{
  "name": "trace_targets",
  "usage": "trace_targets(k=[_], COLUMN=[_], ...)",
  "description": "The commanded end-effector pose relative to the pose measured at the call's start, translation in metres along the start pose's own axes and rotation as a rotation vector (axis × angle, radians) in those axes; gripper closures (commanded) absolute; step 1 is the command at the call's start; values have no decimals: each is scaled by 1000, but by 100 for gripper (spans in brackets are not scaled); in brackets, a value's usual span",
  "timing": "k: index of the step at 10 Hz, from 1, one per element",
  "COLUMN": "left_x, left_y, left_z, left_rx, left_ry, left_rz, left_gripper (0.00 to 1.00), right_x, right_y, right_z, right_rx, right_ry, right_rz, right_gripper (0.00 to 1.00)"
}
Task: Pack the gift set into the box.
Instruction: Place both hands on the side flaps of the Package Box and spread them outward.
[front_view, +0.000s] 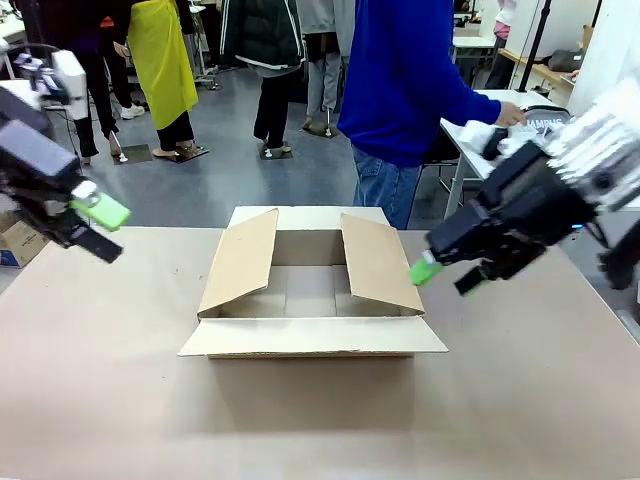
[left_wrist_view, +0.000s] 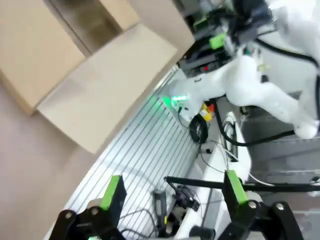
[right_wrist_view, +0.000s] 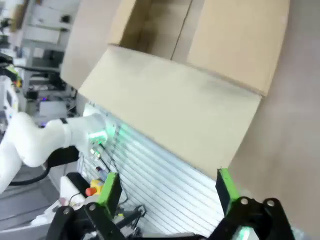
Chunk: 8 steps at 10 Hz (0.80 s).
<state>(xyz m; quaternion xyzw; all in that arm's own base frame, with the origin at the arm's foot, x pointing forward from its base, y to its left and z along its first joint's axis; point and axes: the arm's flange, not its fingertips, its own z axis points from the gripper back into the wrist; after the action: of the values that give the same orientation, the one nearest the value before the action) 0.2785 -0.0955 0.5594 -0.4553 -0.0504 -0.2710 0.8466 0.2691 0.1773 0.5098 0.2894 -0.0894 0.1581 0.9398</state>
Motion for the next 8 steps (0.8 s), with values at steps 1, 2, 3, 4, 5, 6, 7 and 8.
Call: trace_targets(k=[1,2,3,4,5,6,7,8], left_x=[-36,-36,-7,12,31,50,66,82], left_y=[0,0,1,-6,-7,-3,5,11], left_z=[49,49,20,3,-9,-19,-26,-33], left_rx=[51,51,14,79,181,294,342,389], left_ry=[-192,-192,-61,-57,-60,-84,-72,-63], left_rz=[-1,-1,5,67,152,222,277,314], left_gripper=[0,0,0,0,0,0,0,0], right_x=[-8,0,8,21,29,29,22,12], right_y=[-12,0,7,21,28,25,23,26], right_z=[15,0,-8,-20,-26,-29,-34,-50], right_rx=[34,0,-73,-106,-85,-96,-126,-183], right_ry=[26,0,-31,-54,-106,-202,-297,-360], right_rz=[-48,0,8,68,108,95,48,37], right_gripper=[0,0,0,0,0,0,0,0])
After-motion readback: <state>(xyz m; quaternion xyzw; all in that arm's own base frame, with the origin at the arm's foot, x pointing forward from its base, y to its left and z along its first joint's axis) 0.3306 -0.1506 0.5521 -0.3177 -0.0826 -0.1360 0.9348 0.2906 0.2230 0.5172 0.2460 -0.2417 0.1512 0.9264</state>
